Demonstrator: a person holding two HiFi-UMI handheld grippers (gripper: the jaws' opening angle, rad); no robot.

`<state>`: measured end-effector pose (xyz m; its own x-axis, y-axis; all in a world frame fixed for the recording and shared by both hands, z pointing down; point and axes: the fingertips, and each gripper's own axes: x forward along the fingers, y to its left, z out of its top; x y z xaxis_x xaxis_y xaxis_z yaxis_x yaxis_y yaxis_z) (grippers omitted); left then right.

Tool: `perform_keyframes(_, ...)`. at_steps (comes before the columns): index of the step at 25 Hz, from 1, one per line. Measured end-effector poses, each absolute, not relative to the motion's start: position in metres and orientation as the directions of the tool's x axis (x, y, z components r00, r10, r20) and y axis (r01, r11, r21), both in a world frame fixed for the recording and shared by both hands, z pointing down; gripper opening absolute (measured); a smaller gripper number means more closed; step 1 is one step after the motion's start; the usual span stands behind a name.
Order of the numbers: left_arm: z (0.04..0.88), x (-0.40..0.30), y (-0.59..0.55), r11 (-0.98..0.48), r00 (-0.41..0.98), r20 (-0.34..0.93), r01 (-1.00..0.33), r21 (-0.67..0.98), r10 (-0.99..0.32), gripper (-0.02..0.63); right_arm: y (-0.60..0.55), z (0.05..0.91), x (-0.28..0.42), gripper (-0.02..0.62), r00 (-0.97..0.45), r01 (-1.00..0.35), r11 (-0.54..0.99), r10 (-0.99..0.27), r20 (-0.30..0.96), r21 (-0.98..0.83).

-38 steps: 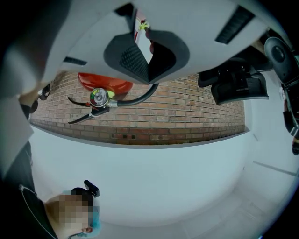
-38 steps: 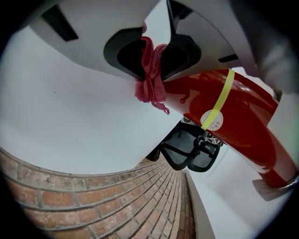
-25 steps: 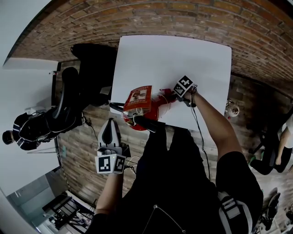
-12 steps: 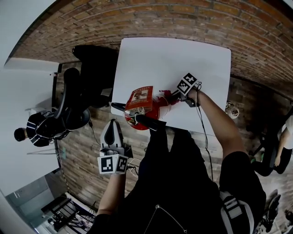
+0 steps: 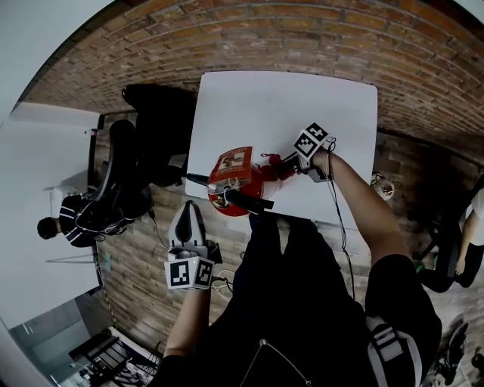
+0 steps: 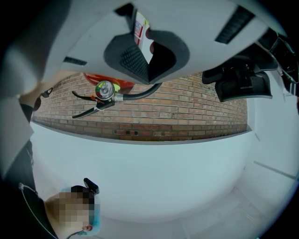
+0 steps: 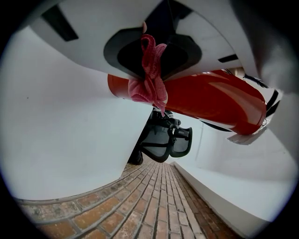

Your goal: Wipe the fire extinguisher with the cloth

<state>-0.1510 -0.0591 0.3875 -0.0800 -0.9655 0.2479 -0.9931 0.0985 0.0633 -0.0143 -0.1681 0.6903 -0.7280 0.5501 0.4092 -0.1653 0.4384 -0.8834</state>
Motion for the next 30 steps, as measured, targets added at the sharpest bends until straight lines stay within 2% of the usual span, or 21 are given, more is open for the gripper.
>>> perform_keyframes(10,0.389,-0.142,-0.063,0.070,-0.050,0.232,-0.994,0.081,-0.972,0.029,-0.167,0.662,-0.013,0.100,-0.766,-0.167,0.426,0.512,0.389,-0.889)
perform_keyframes(30,0.389,-0.136,-0.062,0.049,-0.026,0.204,-0.993,0.109,-0.979,0.029,-0.162,0.582,-0.004,0.100,-0.857,-0.082,0.377,0.446,0.259,-0.923)
